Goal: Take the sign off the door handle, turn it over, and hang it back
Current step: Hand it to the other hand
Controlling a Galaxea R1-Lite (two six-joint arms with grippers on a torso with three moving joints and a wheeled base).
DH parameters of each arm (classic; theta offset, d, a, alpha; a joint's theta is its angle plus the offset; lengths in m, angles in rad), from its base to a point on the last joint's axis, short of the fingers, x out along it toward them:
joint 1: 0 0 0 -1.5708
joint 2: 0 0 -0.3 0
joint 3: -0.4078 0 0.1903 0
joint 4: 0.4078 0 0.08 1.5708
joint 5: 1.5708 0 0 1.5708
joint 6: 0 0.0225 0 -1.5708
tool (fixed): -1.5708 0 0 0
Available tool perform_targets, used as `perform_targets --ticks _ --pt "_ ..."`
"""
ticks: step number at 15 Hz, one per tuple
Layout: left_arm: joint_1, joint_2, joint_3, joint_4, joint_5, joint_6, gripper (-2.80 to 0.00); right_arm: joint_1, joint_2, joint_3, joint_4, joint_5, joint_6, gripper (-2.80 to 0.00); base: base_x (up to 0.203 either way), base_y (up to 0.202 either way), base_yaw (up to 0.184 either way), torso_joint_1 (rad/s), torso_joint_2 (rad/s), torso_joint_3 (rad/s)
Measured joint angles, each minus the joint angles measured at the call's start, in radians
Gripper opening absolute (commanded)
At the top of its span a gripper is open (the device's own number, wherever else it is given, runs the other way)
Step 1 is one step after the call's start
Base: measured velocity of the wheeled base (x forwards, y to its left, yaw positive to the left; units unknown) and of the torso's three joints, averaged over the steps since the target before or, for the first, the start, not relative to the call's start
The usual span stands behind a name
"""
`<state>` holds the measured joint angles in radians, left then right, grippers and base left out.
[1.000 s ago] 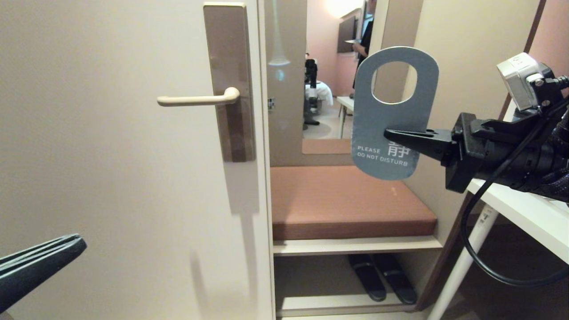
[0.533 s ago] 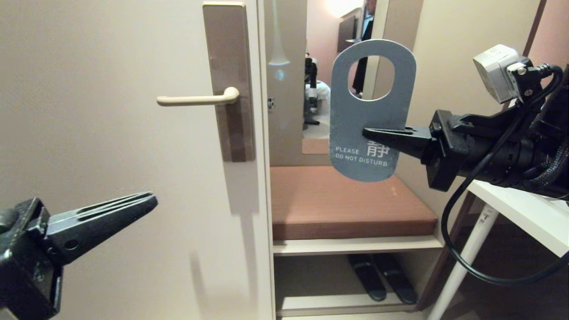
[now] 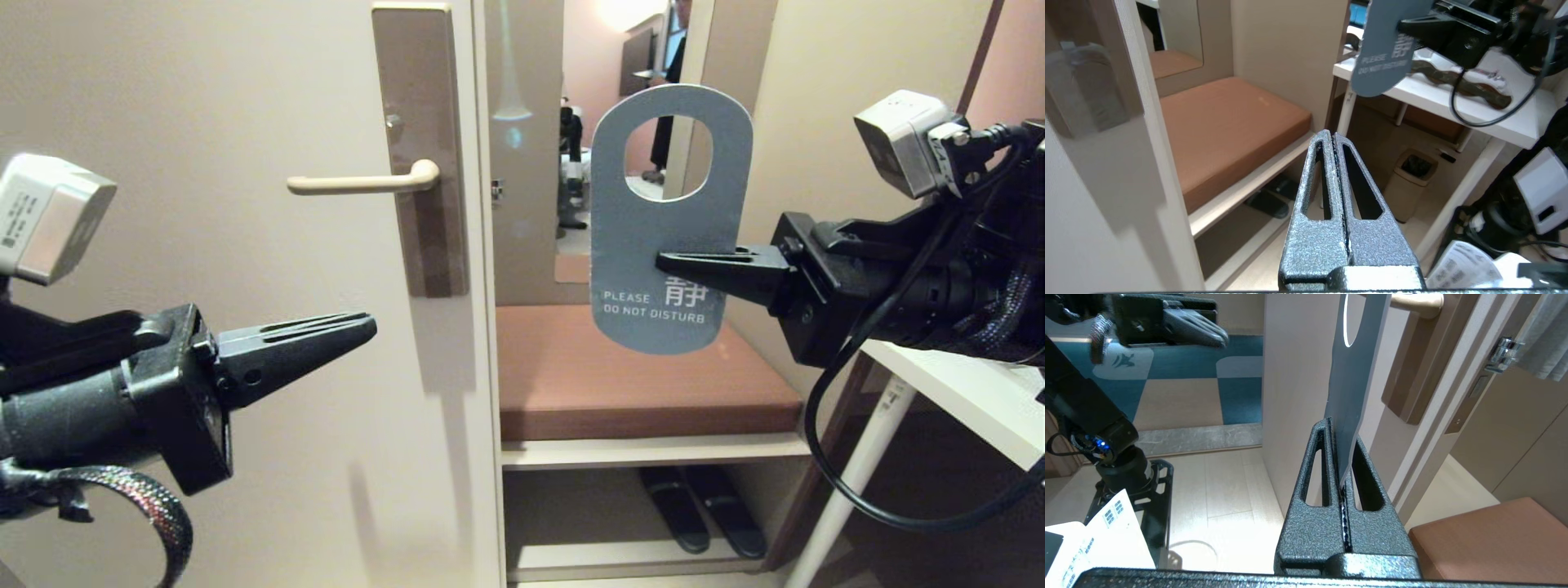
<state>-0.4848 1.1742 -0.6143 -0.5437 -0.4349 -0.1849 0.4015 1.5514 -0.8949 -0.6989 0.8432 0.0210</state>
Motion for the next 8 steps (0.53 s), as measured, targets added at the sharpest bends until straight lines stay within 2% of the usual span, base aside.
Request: perform_targets --ticks 3,8 --pt "0.001 0.049 -0.003 -0.010 -0.054 0.031 -2.80 0.015 0.014 -0.027 0.000 0.011 0.001 -2.80 0.000 0.000 0.000 0.000 0.00 0.000" --pt "0.003 0.139 -0.023 -0.101 -0.097 0.054 -2.80 0.078 0.058 -0.083 0.000 0.028 0.004 -2.80 0.000 0.000 0.000 0.000 0.00 0.000"
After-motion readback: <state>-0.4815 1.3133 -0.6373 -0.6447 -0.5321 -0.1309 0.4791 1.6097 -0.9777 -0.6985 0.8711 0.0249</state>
